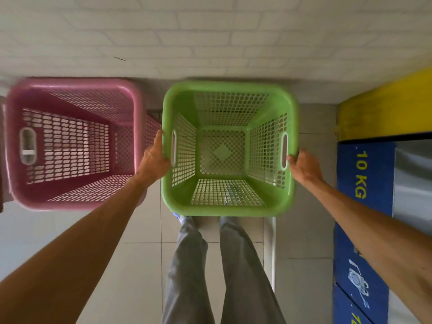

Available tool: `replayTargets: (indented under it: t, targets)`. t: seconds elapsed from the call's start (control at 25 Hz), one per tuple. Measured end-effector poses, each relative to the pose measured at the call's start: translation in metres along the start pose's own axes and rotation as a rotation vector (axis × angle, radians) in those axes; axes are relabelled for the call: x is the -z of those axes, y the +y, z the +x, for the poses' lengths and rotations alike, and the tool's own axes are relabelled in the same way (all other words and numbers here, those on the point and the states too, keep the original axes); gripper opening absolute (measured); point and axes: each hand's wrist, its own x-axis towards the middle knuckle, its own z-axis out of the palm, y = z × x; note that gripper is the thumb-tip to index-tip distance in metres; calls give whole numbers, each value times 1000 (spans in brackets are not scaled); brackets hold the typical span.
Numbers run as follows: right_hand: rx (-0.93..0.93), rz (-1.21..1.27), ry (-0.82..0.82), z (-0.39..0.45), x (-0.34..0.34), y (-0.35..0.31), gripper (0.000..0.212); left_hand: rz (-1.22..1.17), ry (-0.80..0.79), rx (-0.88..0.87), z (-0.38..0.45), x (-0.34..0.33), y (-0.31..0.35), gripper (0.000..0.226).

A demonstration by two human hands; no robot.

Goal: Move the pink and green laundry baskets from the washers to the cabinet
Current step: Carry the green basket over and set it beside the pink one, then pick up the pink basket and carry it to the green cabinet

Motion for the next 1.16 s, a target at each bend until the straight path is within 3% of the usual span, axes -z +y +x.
replayTargets:
  t: [0.28, 0.52, 0.68, 0.84, 1.0, 1.16]
  targets:
    - [20, -21, 12, 18, 0, -8, 30, 7, -43, -33, 15, -7, -8, 85]
    - [180, -203, 301, -16, -6, -58, 70, -60, -26, -27, 11, 30, -27, 96]
    - [347, -153, 220, -50, -23, -154, 69, -43, 46, -89, -11, 85, -59, 86]
    - [508, -32, 115, -85, -71, -269, 64, -17, 163, -34, -20, 154, -145, 78]
    - [398, 20, -37, -114, -139, -357, 75, 49, 291, 141, -27, 216, -236, 75]
    - [256, 89, -92, -119, -187, -398, 78, 16, 297, 204, -20, 250, -307, 75]
